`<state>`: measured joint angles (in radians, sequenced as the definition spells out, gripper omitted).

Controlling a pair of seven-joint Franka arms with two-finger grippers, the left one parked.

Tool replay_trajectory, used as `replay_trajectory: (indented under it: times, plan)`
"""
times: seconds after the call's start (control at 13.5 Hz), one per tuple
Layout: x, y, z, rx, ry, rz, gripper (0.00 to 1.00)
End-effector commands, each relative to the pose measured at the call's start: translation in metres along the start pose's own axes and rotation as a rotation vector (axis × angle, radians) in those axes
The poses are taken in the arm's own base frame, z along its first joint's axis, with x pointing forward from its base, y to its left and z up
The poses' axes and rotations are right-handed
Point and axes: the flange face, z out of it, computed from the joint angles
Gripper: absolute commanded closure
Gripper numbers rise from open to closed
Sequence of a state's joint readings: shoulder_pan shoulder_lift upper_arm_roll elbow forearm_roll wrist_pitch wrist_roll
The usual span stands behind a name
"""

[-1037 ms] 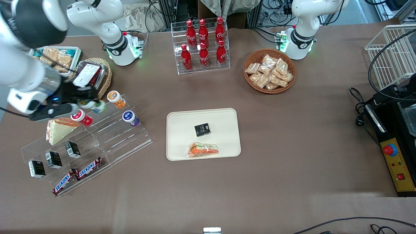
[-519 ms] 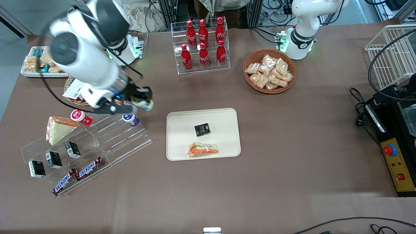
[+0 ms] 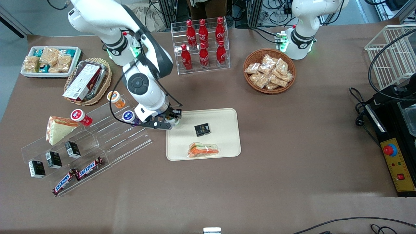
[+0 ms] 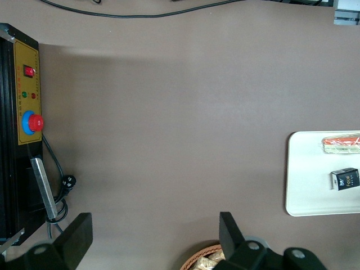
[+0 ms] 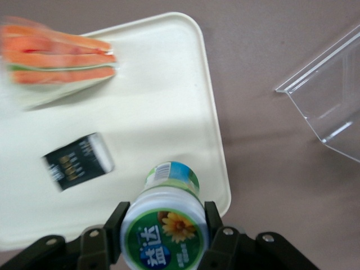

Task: Place green gum on tray
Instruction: 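Carry the green gum bottle over the cream tray beside the black card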

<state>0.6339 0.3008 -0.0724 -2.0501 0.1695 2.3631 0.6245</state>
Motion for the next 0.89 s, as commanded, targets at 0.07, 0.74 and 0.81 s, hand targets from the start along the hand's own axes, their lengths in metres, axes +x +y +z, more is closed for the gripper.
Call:
replay_trajectory:
  times: [0.07,0.74,0.81]
  plan:
    - [-0.016,0.018,0.064,0.009,0.065,0.005,0.87]
    - [-0.016,0.016,0.069,0.009,0.064,0.063,0.0]
    - [-0.015,0.016,0.069,0.009,0.064,0.065,0.0]
